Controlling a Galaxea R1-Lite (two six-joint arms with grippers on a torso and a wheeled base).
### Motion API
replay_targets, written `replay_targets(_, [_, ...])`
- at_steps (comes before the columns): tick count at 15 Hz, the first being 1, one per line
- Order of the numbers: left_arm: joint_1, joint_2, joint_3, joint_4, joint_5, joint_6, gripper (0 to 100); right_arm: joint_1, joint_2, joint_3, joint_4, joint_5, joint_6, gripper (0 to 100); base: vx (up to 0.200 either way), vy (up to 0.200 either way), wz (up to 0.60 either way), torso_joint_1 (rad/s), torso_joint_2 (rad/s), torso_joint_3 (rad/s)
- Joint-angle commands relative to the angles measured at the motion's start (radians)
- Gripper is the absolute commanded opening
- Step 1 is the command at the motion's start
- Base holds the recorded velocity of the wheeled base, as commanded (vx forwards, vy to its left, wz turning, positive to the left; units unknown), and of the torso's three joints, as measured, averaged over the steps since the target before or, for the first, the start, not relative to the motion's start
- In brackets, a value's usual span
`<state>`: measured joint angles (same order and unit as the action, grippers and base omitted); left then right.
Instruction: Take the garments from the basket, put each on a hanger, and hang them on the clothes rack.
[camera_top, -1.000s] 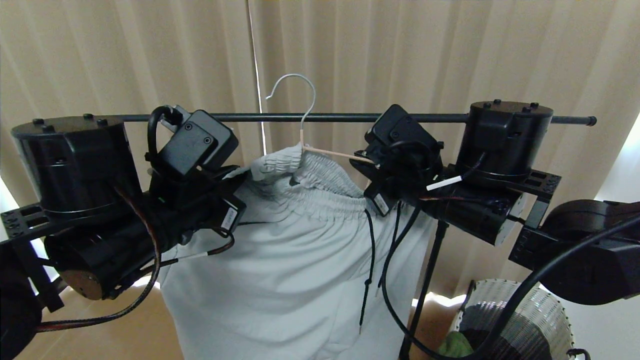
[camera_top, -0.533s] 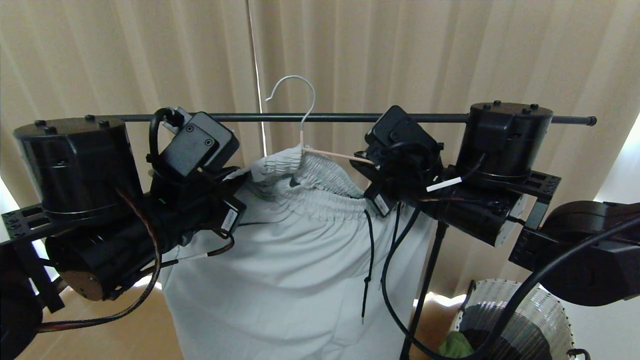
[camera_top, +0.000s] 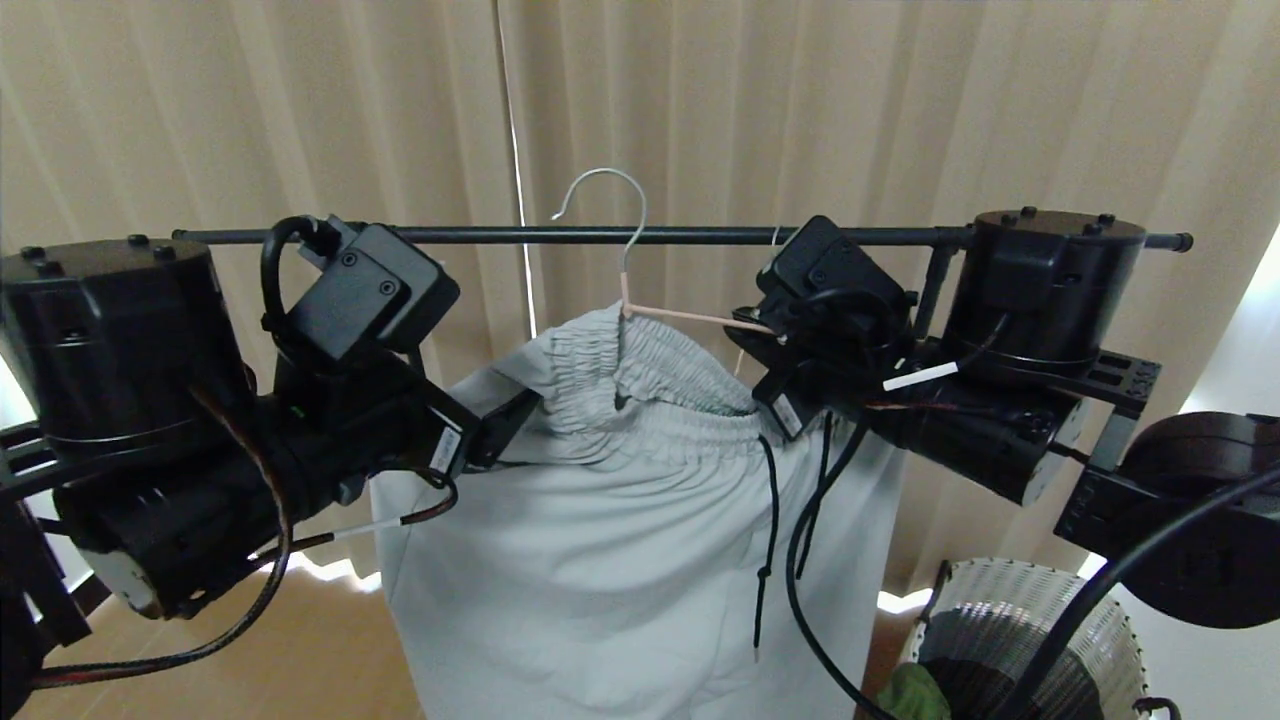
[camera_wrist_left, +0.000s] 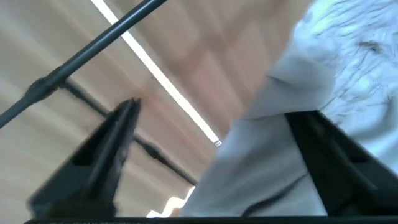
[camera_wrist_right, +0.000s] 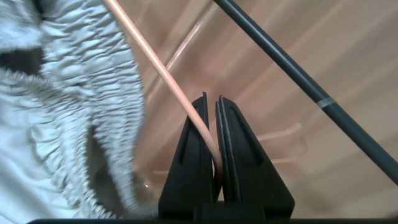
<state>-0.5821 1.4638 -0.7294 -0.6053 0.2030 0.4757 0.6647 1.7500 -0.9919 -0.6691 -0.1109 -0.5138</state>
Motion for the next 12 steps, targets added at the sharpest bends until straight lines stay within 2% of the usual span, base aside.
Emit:
replay_targets(1, [-0.001, -0.054, 0.022, 0.001, -0.057, -0.019, 100, -0.019, -0.038, 0.024, -0.001, -0.001, 0.000, 0, 0.000, 0.000, 0.00, 0.000, 0.00, 0.000])
replay_targets(2, [0.001, -0.089, 0.042, 0.001, -0.102, -0.026, 100, -0.039, -0.064, 0.039, -0.001, -0.001, 0.000, 0, 0.000, 0.000, 0.00, 0.000, 0.00, 0.000])
replay_targets(5, [0.008, -0.128, 0.091, 0.001, -0.102, -0.048, 100, -0.068, -0.113, 0.073, -0.001, -0.003, 0.000, 0, 0.000, 0.000, 0.00, 0.000, 0.00, 0.000])
replay_targets(8, [0.015, -0.183, 0.208, 0.001, -0.102, -0.091, 100, -0.103, -0.178, 0.095, -0.001, -0.001, 0.008, 0, 0.000, 0.000, 0.00, 0.000, 0.00, 0.000])
replay_targets(12, [0.061, -0.188, 0.303, -0.001, -0.103, -0.097, 100, -0.111, -0.231, 0.093, 0.000, 0.000, 0.035, 0, 0.000, 0.000, 0.00, 0.000, 0.00, 0.000])
